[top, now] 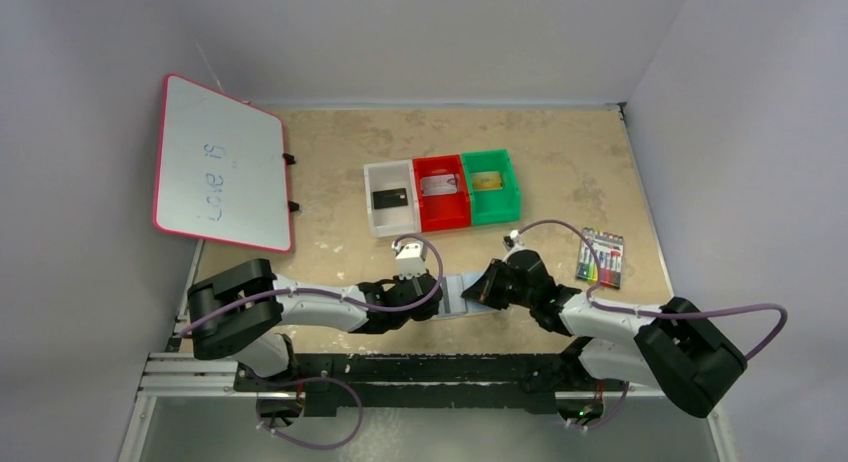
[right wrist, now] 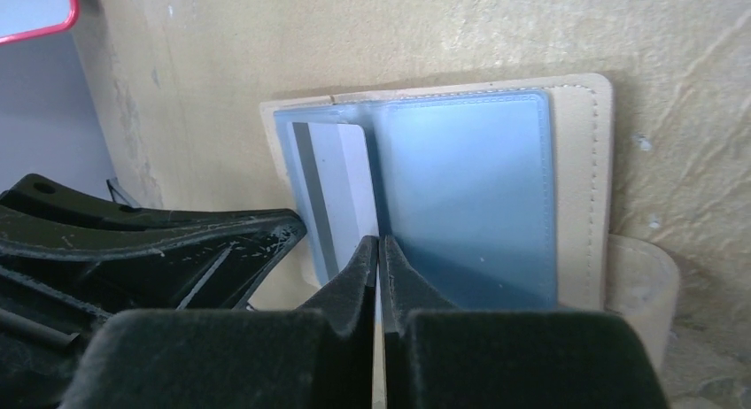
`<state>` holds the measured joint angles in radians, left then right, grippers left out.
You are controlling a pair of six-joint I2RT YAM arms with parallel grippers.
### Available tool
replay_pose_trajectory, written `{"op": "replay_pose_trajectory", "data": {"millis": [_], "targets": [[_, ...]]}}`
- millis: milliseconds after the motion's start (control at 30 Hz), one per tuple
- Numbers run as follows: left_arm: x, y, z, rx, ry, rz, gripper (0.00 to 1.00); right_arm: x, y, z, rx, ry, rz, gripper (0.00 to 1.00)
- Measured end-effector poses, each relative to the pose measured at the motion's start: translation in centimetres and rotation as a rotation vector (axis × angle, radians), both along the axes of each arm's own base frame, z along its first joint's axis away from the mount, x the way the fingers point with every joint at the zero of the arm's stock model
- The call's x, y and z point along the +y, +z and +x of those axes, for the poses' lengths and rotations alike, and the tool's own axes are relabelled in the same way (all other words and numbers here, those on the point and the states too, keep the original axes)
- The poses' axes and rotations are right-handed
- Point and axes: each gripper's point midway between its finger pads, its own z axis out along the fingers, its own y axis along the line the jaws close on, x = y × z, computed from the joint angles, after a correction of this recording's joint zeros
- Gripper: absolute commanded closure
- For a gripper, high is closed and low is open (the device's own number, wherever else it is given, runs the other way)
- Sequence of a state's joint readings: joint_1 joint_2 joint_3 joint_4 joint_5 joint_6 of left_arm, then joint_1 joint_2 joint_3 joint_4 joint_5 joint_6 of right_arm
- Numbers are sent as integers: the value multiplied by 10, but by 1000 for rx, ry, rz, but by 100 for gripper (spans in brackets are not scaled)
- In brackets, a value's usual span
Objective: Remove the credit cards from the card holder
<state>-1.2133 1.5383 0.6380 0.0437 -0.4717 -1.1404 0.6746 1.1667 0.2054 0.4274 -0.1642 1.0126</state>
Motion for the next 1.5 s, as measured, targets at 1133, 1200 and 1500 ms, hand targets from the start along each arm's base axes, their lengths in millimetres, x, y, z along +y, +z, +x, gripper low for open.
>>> {"op": "replay_pose_trajectory", "data": {"millis": [1133,1200,1500], "targets": [[-24,47,5,-67,-51,-78,72,-20,-4,5,-1,-76,-82,100],[-29,49,6,-69,-55,-90,73,-20,-4,5,-1,-76,-82,100],[-34,10,1,-6,-72,-19,74,-19,-2,5,-7,-77,-77,100]]}}
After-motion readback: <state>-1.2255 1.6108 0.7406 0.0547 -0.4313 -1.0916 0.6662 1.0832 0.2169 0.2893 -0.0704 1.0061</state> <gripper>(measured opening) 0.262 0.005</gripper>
